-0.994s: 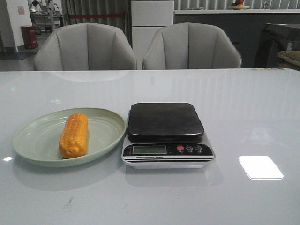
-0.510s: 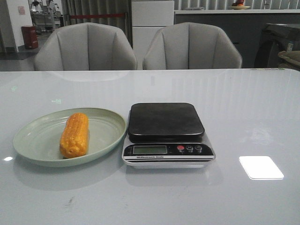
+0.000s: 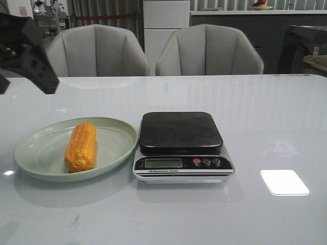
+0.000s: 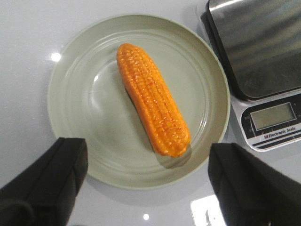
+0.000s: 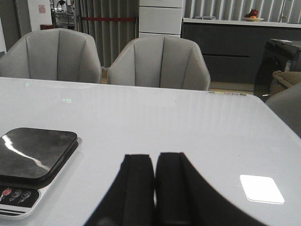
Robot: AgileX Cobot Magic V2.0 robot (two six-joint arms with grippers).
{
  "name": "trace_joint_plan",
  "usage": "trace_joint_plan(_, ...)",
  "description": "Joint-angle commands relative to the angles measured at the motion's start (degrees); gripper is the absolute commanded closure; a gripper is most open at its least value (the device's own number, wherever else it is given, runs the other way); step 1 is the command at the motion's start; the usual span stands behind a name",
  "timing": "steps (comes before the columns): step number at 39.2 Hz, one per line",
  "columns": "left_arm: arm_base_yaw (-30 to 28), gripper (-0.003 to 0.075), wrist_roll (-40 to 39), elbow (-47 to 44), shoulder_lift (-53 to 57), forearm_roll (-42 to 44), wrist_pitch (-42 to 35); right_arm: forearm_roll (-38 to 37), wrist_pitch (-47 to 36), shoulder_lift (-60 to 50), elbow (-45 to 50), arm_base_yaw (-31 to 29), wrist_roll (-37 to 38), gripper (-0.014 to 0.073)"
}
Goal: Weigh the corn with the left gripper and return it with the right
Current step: 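Lower the left gripper over the corn cob on the plate and grasp it, then lift the corn with the left gripper and lower it onto the scale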
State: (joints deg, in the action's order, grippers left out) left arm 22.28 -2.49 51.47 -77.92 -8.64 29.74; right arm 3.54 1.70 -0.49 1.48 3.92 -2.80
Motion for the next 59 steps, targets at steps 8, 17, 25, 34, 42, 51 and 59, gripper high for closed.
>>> trace_joint_plan(8, 1.1, 0.0143, -2.6, 10.0, -11.4, -1.2, 1.5, -0.3, -4.4, -1.1, 0.6, -0.1, -0.5, 0.0425)
trace_joint_plan(17, 1.1, 0.0143, -3.7, 14.5, -18.9, -1.3, 3.6, -0.3, -4.4, -1.1, 0.6, -0.1, -0.5, 0.0425)
trace_joint_plan(25, 1.1, 0.0153, -4.2, 17.0, -23.8, -1.6, 5.2, -0.3, -4.4, -1.1, 0.6, -0.1, -0.5, 0.0425)
trace_joint_plan(34, 1.1, 0.0357, -4.2, 17.8, -27.0, -3.0, 6.3, -0.3, -4.4, -1.1, 0.6, -0.1, -0.5, 0.0425)
trace_joint_plan(42, 1.5, 0.0521, -4.1, 20.8, -27.0, -4.3, 8.0, -0.3, -4.4, -1.1, 0.6, -0.1, -0.5, 0.0425)
trace_joint_plan(51, 6.6, 0.0526, -2.7, 28.5, -27.0, -5.0, 8.3, -0.3, -4.4, -1.1, 0.6, -0.1, -0.5, 0.0425)
trace_joint_plan(59, 10.0, 0.0521, -2.7, 30.6, -28.0, -9.5, 2.6, -0.3, -4.4, -1.1, 0.6, -0.1, -0.5, 0.0425)
